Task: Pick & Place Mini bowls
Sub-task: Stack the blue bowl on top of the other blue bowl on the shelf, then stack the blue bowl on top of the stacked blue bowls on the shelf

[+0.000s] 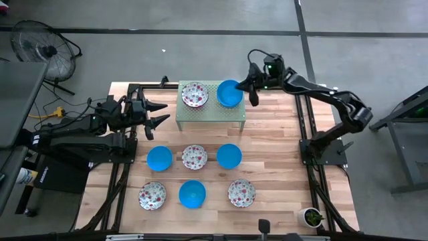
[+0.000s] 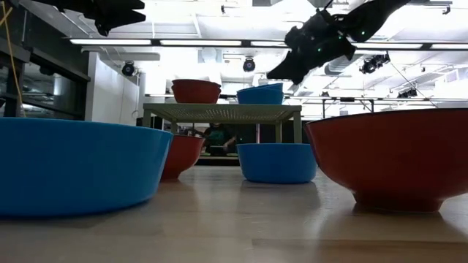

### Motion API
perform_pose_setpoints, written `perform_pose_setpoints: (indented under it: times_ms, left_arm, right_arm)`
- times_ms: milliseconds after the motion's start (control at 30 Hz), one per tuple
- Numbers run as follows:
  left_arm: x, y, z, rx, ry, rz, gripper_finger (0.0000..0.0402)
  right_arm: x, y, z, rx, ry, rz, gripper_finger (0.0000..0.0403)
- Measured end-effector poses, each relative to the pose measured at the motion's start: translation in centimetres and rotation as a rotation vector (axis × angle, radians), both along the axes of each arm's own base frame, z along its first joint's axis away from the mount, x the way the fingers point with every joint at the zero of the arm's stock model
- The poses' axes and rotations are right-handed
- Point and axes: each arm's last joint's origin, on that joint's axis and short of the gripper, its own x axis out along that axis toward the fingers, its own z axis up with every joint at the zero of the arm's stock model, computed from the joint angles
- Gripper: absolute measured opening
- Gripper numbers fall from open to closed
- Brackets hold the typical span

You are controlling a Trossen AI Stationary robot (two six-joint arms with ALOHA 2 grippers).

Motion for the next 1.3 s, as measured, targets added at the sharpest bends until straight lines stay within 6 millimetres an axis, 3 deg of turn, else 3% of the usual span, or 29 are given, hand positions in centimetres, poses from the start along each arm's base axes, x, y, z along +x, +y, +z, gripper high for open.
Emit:
perform_pose_setpoints:
  times_ms: [267, 667, 1033, 1300]
  left_arm:
    - [0.0, 0.0, 0.0, 0.000, -0.002, 0.000, 0.0195]
    - [0.0, 0.0, 0.0, 0.009, 0.001, -0.001, 0.0195]
    - [0.0, 0.0, 0.0, 0.009, 0.001, -0.004, 0.0195]
    - [0.0, 0.0, 0.0, 0.009, 0.001, -0.003, 0.0195]
  right_arm:
    - [0.1, -0.3, 0.3, -0.033, -0.036, 0.013, 0.0000]
    - [0.5, -0.9, -1.6, 0.020, 0.011, 0.045, 0.0000]
    - [-0.2, -0.2, 0.6, 0.037, -0.060, 0.022, 0.0000]
    - [-2.3, 1.8, 3.5, 0.062, -0.056, -0.069, 0.0000]
